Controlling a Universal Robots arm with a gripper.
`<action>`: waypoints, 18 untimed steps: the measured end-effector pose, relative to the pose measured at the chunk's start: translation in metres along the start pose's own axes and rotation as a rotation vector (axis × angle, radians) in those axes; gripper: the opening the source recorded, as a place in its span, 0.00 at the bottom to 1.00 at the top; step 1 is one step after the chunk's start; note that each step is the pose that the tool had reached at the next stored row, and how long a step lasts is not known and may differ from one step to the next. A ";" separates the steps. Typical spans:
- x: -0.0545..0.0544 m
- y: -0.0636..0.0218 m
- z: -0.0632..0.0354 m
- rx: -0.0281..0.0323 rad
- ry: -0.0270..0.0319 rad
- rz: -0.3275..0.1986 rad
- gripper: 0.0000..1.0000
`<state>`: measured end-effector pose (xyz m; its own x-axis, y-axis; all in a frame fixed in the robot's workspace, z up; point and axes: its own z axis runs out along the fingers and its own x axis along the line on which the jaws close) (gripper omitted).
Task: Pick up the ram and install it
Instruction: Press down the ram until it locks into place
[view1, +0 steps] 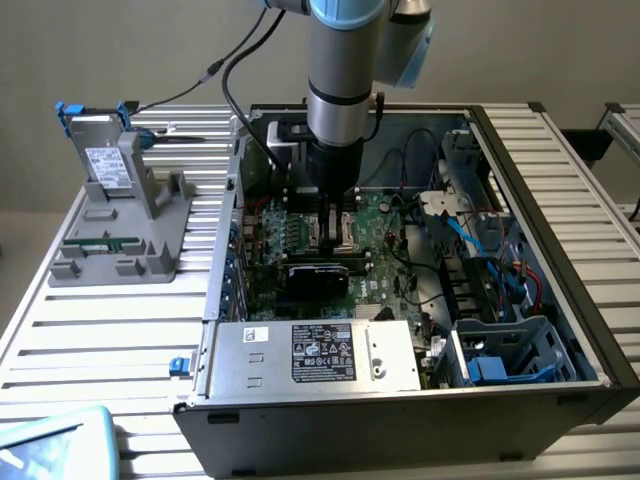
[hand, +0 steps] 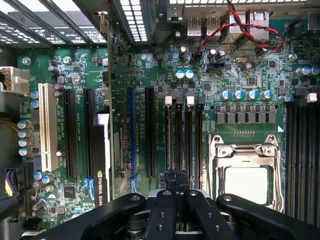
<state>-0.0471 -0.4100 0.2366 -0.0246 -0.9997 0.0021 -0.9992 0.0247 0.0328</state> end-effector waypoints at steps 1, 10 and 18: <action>0.000 0.0000 0.0001 0.0000 0.0002 0.000 0.11; 0.000 -0.0001 0.0020 0.0003 0.0001 0.000 0.11; 0.000 -0.0002 0.0040 0.0010 0.0000 0.000 0.11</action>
<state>-0.0471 -0.4104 0.2326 -0.0246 -0.9997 0.0021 -0.9992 0.0247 0.0317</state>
